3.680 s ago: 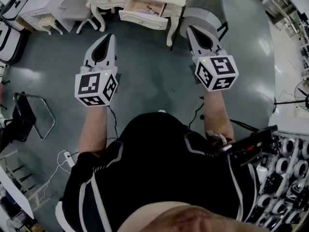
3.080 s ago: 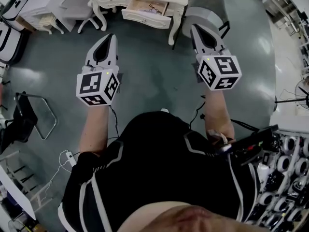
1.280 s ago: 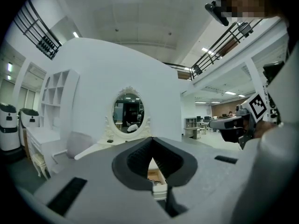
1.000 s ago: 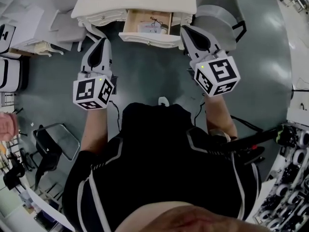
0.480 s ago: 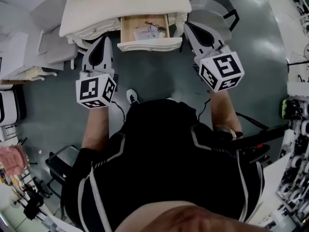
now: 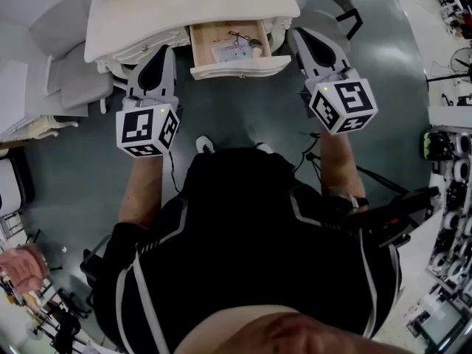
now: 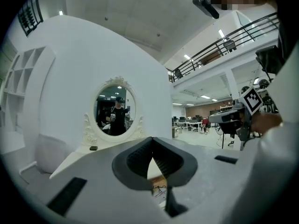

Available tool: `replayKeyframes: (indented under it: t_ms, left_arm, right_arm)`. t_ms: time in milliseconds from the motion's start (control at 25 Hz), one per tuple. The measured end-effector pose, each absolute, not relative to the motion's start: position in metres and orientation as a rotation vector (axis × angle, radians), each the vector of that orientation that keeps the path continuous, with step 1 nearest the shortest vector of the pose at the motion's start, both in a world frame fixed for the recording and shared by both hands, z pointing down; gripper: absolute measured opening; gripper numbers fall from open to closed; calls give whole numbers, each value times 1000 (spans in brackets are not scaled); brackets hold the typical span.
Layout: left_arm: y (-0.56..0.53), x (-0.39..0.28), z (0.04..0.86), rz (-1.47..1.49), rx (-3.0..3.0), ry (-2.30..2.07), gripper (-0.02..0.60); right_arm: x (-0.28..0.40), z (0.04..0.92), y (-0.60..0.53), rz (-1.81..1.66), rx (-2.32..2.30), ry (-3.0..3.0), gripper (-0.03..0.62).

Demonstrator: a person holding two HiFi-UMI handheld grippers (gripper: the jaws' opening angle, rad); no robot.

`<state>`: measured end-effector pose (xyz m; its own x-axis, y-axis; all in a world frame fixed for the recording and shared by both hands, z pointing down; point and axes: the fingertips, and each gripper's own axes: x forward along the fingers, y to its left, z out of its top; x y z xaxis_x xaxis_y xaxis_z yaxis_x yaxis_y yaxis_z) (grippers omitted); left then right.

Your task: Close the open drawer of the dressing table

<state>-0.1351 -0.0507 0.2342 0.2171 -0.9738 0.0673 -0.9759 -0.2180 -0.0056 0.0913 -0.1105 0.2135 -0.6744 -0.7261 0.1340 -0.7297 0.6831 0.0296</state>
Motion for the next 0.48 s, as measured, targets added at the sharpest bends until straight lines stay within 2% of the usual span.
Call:
replayKeyframes:
  t_ms: [480]
  left_arm:
    - [-73,-168,289,172,2544,-1780,4]
  right_arm:
    - [63,277,-104,116,1347,-2604,5]
